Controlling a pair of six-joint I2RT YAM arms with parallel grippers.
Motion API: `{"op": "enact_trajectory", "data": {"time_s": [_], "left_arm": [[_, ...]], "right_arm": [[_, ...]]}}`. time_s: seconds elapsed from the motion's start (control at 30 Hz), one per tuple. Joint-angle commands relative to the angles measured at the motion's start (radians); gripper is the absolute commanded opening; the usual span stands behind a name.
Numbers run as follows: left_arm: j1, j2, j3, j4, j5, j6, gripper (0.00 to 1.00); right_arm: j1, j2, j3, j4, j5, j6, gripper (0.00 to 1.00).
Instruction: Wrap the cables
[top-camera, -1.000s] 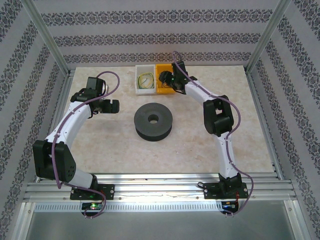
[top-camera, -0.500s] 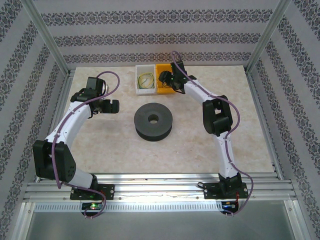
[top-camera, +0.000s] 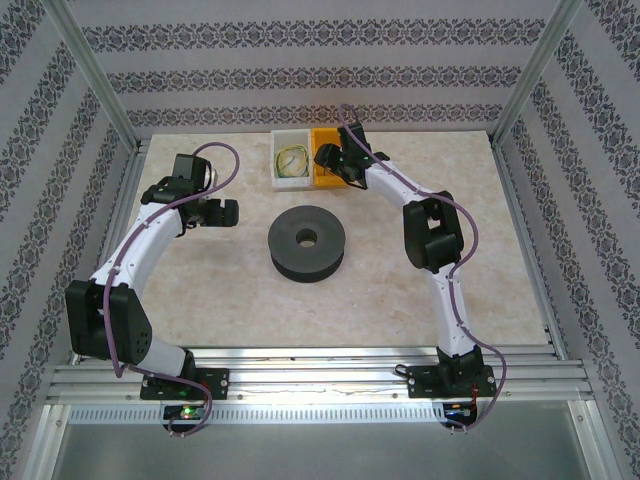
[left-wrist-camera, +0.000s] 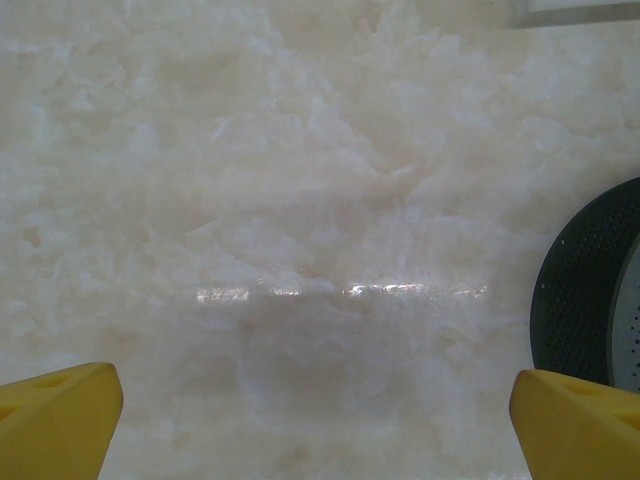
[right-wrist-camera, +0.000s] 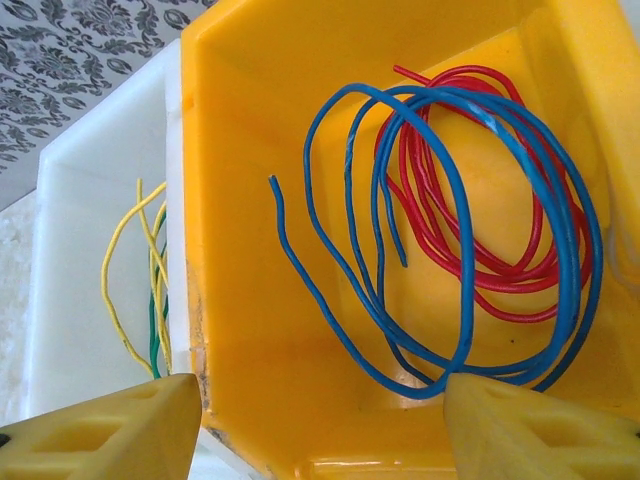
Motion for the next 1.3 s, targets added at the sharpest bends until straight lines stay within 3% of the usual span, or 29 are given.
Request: {"op": "enact_trajectory", "data": {"time_s": [0.0, 0.1, 0.23, 0.47, 1.27], "left_arm": [[-0.015, -0.017, -0.008, -0.007, -0.014, 0.019, 1.00], [-0.015, -0.015, -0.007, -0.007, -0.014, 0.019, 1.00], [-0.015, -0.015, -0.012, -0.003, -0.014, 0.019, 1.00], [-0.015, -0.011, -0.012, -0.001, -0.006, 0.017, 1.00], [-0.015, -0.025, -0.009, -0.014, -0.023, 0.028, 0.99]], "right_arm": [[0.009, -0.005, -0.016, -0.013, 0.030, 0.010, 0.66], [0.010, -0.019, -0.034, -0.014, 0.038, 0.007, 0.68], [0.009, -0.046, -0.079, 0.004, 0.041, 0.006, 0.79], [0.004, -0.039, -0.081, 0.030, 0.038, 0.016, 0.80], [-0.006, 0.117, 0.112, 0.054, 0.026, 0.100, 0.53]]}}
